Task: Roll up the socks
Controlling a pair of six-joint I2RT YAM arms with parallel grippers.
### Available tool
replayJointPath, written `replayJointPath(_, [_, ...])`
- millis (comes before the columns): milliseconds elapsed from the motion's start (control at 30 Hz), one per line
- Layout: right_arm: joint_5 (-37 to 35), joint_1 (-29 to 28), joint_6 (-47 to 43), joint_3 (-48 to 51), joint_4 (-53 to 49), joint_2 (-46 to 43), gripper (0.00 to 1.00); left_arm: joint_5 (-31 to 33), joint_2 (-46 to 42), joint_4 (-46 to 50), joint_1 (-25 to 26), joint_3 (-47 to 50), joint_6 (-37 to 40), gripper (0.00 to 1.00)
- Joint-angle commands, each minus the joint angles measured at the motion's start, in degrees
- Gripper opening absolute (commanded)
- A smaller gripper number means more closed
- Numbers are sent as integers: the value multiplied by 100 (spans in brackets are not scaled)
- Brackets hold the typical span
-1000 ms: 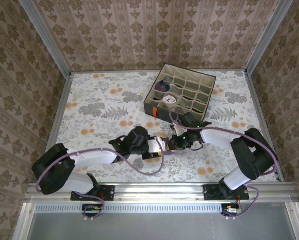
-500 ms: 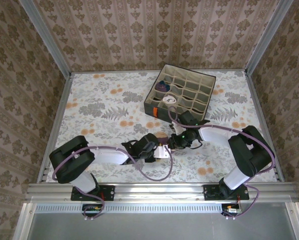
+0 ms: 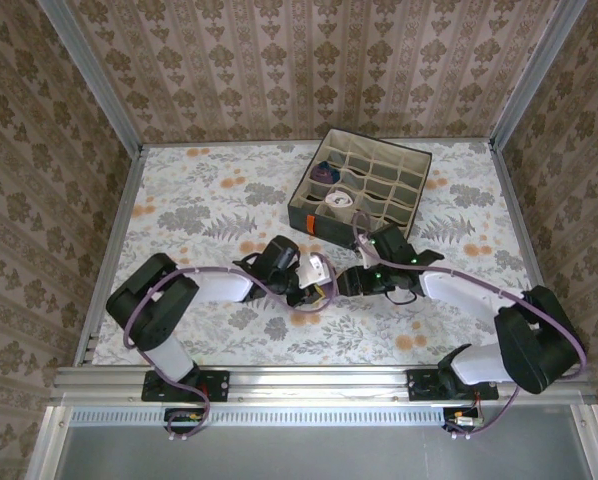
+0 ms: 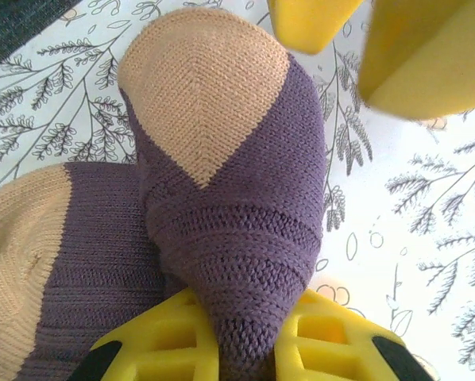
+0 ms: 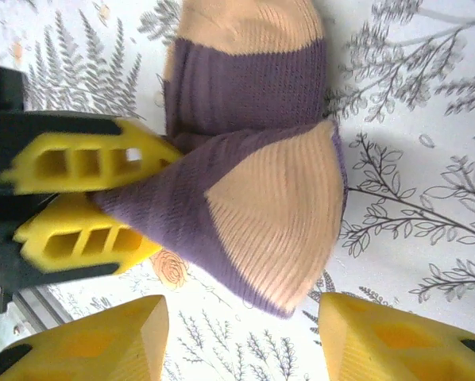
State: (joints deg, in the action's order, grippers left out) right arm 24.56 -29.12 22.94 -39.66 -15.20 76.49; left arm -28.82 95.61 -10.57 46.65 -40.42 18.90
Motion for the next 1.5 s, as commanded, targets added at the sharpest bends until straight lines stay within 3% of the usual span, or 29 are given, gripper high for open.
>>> replayJointPath(0, [-285, 21, 31, 114, 321, -162, 56, -906, 450, 624, -199, 101, -666, 0])
replayJointPath(367, [-112, 23, 372, -381, 706, 1164, 57, -1638, 937, 589, -425, -192, -770, 0])
replayJointPath(467, [133, 6, 513, -507, 840, 1474, 47, -1617, 970, 579, -437, -211, -765, 0])
replayJointPath(600, [87, -14, 532, -569, 632, 1584, 26, -1334, 758, 428, -425, -107, -635, 0])
replayJointPath(767, [-159, -14, 501, -644, 123, 1615, 10, -72, 13, 388, -41, 62, -38, 18])
replayJointPath(1033, [-476, -14, 677, -493, -88, 1519, 8, 1718, -1345, -41, 594, 500, 1197, 35])
replayJointPath(1200, [-470, -14, 589, -501, -249, 1533, 8, 2899, -1418, -104, 1284, 577, 1863, 42])
replayJointPath(1467, [-285, -14, 633, -473, -191, 1581, 8, 3400, -527, -161, 1662, 193, 1845, 49])
